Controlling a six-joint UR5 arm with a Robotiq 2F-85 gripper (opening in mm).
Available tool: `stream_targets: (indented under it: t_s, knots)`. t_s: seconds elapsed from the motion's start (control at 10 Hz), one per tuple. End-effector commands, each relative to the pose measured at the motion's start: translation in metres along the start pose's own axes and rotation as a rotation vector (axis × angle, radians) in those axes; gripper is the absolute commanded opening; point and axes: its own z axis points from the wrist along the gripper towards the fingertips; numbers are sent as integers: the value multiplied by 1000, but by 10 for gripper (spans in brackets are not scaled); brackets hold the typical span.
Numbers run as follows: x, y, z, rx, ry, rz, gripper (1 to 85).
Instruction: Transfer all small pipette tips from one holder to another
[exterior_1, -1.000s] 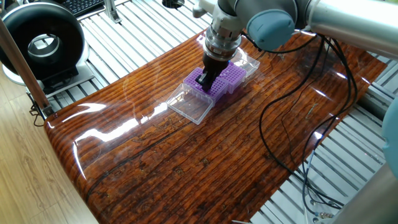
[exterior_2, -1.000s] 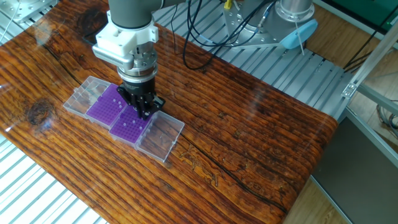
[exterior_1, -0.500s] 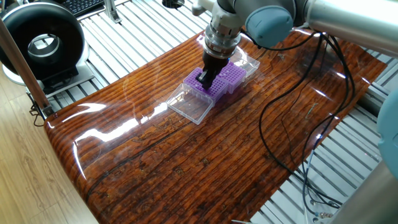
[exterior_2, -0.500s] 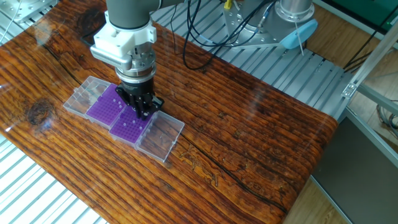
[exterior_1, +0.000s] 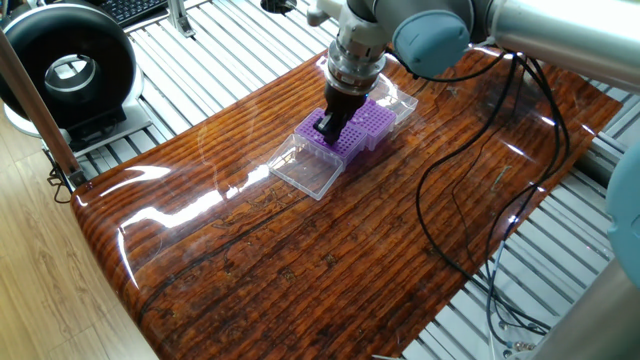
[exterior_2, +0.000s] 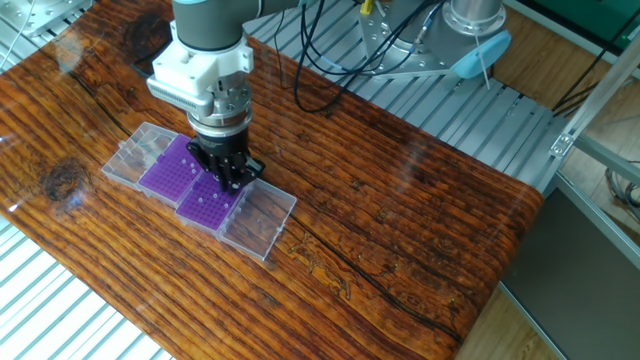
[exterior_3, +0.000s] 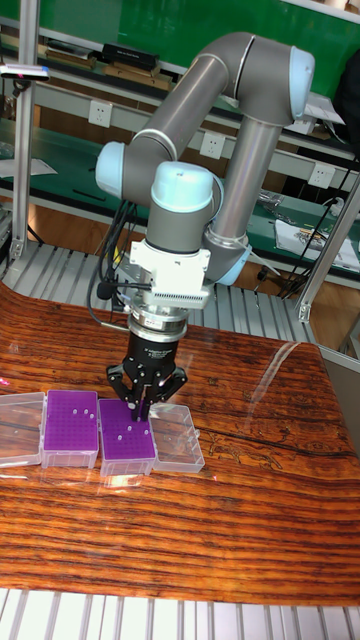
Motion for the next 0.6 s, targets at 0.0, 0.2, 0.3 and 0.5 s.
stream_targets:
  t_s: [0.0, 0.2, 0.3, 0.5]
  knots:
    - [-2, 1, 0, -7, -9, 8, 200]
    - [-2, 1, 1, -10, -11, 6, 197]
    - [-2, 1, 2, -10, -11, 6, 193]
    - [-2, 1, 2, -11, -11, 5, 190]
